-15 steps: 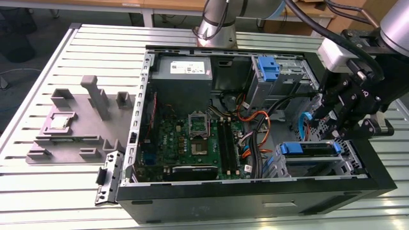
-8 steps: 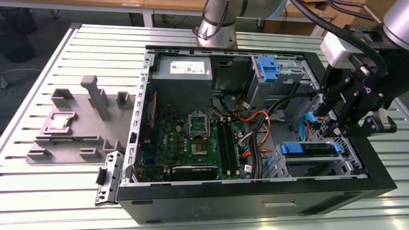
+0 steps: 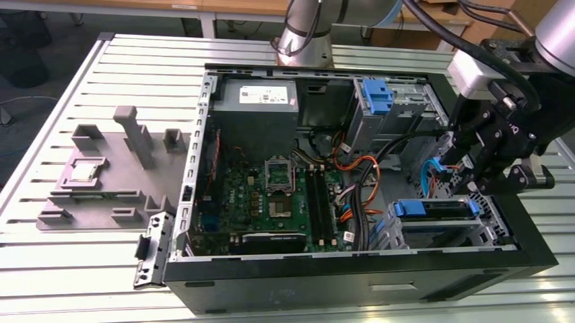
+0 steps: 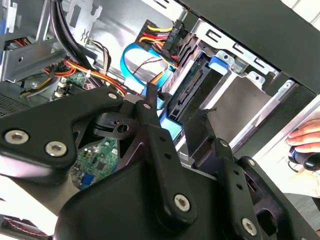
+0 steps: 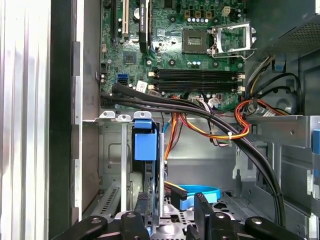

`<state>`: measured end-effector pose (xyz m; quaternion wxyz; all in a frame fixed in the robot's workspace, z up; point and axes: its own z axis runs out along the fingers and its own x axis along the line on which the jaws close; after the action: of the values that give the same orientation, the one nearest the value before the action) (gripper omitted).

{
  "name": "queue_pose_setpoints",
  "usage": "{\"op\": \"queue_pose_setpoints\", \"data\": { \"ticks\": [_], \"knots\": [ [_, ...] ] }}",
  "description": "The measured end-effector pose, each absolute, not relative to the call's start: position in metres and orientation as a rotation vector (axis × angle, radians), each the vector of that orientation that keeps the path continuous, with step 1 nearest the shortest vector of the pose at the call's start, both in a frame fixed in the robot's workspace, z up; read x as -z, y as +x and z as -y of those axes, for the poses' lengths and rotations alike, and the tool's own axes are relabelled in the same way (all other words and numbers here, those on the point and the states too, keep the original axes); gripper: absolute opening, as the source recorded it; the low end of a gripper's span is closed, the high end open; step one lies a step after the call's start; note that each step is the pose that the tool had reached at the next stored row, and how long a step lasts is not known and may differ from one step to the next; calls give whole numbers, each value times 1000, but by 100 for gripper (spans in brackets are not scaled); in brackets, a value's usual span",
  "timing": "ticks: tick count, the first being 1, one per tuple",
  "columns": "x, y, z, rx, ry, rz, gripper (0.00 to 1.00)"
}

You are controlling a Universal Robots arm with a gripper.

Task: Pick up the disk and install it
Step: 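Insert the first disk wire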

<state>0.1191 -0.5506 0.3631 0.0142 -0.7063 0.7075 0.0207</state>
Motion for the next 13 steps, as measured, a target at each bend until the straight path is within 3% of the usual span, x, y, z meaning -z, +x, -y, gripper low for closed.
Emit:
{"op": "queue_pose_setpoints", "data": {
  "ticks": [13],
  "knots": [
    [-359,119,551,-46,-2206,-2212,49]
  ]
}}
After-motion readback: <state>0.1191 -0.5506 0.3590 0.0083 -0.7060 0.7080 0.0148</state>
